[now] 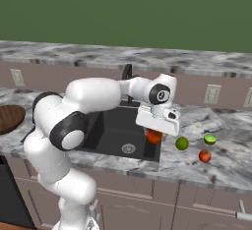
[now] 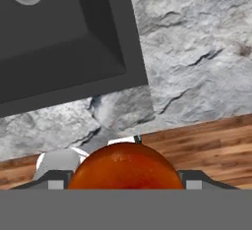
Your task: There is a mixed pile of frozen fruits and vegetables on the counter. Locate all the frozen vegetables and place the items in a bowl on the counter. Take all the frozen fruits and defrost them in a running sink.
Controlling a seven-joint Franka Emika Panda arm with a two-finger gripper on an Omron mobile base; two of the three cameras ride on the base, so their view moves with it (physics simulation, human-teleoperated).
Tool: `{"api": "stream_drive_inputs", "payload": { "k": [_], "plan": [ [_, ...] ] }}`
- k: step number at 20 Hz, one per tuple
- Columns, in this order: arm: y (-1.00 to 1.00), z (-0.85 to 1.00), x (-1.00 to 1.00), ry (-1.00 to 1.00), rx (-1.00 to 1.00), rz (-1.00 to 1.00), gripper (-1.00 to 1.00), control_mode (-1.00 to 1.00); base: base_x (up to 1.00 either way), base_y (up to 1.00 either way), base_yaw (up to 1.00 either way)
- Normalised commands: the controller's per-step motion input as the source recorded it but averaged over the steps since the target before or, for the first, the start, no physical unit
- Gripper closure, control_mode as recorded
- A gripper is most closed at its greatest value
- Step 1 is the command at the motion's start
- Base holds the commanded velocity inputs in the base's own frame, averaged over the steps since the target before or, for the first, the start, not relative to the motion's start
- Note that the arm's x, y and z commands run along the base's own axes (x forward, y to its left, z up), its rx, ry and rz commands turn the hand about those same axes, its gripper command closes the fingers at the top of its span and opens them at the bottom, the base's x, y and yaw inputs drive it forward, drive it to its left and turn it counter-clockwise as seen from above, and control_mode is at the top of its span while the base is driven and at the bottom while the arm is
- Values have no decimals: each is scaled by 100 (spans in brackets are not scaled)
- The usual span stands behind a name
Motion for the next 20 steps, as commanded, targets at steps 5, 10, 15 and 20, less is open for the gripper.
{"api": "stream_drive_inputs", "payload": {
  "k": [5,10,15,20],
  "plan": [
    [100,31,-1,6,-2,15,100,-100,0,0,0],
    [100,1,0,9,0,15,100,-100,0,0,0],
    [100,6,0,4,1,8,100,-100,0,0,0],
    [100,5,0,1,1,2,100,-100,0,0,0]
  ]
}}
